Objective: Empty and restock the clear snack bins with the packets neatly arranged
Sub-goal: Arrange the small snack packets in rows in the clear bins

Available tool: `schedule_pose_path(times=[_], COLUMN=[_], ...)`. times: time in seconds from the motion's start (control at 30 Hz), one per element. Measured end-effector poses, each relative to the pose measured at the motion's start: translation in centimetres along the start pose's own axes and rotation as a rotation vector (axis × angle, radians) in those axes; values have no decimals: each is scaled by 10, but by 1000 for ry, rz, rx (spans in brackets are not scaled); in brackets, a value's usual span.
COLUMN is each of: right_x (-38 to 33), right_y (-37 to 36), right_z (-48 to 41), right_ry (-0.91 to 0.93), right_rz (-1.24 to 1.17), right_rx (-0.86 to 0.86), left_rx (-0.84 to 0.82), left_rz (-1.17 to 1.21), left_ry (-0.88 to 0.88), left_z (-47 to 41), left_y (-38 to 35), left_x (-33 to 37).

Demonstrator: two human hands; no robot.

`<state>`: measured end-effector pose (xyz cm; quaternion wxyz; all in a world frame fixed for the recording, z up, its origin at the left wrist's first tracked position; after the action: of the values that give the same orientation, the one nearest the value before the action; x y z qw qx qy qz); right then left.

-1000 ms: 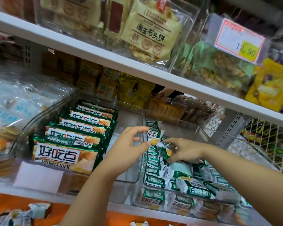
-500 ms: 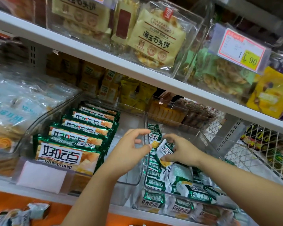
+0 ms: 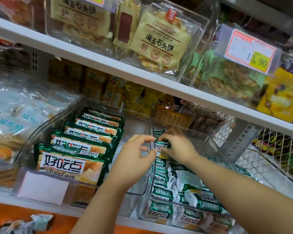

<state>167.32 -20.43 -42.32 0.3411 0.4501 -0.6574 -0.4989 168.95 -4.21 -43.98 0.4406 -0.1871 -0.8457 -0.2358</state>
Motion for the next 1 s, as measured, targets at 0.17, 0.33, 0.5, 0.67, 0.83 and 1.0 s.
schedule_pose_path(times=[0.17, 0.33, 0.5, 0.67, 0.83, 1.0], right_x=[-5, -4, 57, 84, 58, 30], right_y=[-2, 0, 26, -5, 13, 25], right_z=[-4, -3, 22, 75, 64, 64], right_ry=[18, -23, -263, -349, -121, 66], right_rz=[-158, -308, -185, 19, -13, 39], right_rx=[-34, -152, -292, -800, -508, -272], left_rx=[0, -8, -12, -15, -16, -13], left_rz=[12, 5, 17, 14, -4, -4], left_ry=[2, 8, 12, 24, 22, 24], left_z=[0, -1, 0, 0, 0, -1], left_y=[-1, 0, 0, -1, -1, -1], left_x=[-1, -1, -3, -4, -4, -5])
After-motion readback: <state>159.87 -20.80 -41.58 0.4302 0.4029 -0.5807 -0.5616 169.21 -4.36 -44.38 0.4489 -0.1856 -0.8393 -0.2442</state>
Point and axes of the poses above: each hand's wrist, its own z-axis away from the middle knuckle, its own y-axis out of the back of the hand, x = y × z, the point moved 9 cm from there along -z, towards the middle knuckle, and after that the axes turned 8 degrees about -y, right-handed, at the moved point
